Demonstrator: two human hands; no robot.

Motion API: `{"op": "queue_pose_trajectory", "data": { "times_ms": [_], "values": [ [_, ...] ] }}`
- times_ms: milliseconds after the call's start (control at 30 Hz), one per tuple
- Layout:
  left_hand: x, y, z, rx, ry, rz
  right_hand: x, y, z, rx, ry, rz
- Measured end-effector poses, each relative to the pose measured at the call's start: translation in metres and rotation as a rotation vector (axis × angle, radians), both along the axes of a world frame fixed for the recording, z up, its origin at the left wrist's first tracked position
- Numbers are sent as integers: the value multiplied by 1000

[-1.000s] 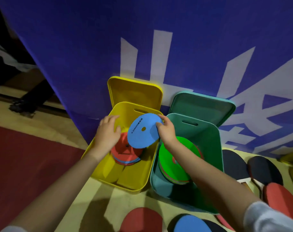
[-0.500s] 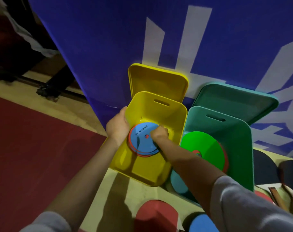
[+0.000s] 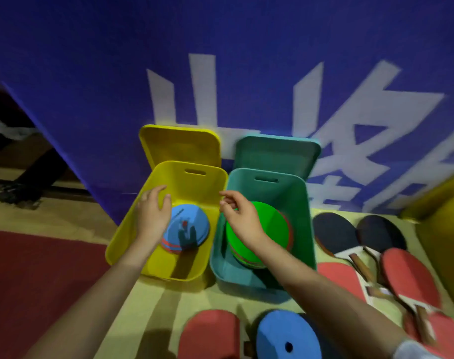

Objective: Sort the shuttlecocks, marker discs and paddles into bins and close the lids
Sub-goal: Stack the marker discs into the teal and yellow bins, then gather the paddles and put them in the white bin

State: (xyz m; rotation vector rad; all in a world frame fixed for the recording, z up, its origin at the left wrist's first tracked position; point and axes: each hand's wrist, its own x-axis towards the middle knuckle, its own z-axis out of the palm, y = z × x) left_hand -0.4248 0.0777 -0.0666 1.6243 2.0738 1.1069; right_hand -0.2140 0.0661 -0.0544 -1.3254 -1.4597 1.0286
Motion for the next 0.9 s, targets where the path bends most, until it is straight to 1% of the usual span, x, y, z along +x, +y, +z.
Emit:
{"op": "queue_pose_trajectory", "data": {
  "times_ms": [100,267,367,433,500,567,667,767,900],
  "values": [
    [69,-26,8,18,-202,-199,58,-45,-9,-42,87,-136],
    [186,-75,15,-16,-367,-512,145,-112,-23,-88,138,-341],
    [232,-103,13,-61,-377,-596,192,-149,-33,-131,189,-416],
    [253,-121,9,-75,-355,-609,222,-166,-46,-180,171,-469],
    [269,-138,5,-94,-369,-593,252,-182,-63,-256,119,-478],
    [280,-155,-3,-109,-378,-568,281,-195,-82,-329,19,-484],
    [291,-179,-13,-72,-280,-584,329,-213,-110,-425,-195,-501],
    [298,-196,-24,-29,-223,-544,373,-228,-132,-487,-306,-551],
    [311,-221,-62,-175,-145,-447,410,-235,-145,-500,-453,-612]
  ]
}}
